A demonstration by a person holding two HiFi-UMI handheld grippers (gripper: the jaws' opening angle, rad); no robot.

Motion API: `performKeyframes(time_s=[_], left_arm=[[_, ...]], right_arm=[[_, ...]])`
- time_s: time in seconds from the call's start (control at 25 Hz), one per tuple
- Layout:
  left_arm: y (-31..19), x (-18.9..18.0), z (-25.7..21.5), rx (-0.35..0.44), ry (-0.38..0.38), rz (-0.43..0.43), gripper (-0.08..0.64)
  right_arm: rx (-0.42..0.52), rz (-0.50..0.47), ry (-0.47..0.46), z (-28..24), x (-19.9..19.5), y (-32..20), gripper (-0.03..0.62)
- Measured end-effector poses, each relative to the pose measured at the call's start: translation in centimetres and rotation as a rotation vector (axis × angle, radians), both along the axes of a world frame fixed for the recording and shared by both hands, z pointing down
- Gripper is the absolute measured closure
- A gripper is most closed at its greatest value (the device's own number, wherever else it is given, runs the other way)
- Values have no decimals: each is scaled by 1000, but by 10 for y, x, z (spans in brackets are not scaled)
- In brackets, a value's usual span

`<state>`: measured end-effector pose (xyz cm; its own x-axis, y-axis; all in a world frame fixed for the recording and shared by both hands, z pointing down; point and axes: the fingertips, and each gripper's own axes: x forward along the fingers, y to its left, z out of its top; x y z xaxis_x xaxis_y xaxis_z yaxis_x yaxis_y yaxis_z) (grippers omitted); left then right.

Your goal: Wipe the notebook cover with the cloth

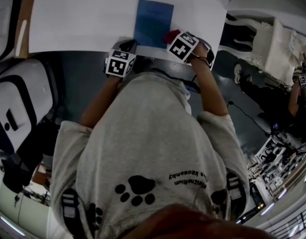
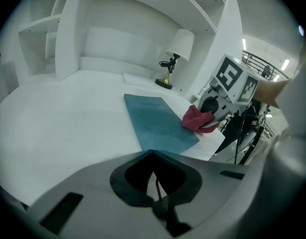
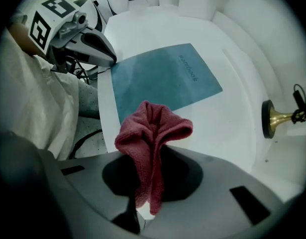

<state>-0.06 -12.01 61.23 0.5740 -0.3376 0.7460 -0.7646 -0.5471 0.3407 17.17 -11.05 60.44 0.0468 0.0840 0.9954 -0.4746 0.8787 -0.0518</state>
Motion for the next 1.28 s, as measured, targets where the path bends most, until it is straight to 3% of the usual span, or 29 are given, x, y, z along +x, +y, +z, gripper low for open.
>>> performKeyframes(time_s=[0.16, 0.32, 0.48, 0.64, 0.96, 1.28], left_arm=[[4, -4, 0, -15, 15, -14, 549], [4, -7, 2, -11, 13, -20, 549], [5, -9, 4, -7, 8, -17, 549], [3, -5, -1, -5, 10, -10, 549], [3, -7, -2, -2, 11, -11, 549], [4, -11, 5, 1, 12, -9, 549]], right_arm=[[60, -5, -52, -23, -17, -6, 518], [118, -46, -167, -47, -70, -13, 518], [102, -139, -232, -43, -126, -12, 518], [63, -227, -217, -22, -154, -8, 518], [24, -262, -160, -5, -152, -2, 518], [6, -146, -116, -4, -85, 16, 518]])
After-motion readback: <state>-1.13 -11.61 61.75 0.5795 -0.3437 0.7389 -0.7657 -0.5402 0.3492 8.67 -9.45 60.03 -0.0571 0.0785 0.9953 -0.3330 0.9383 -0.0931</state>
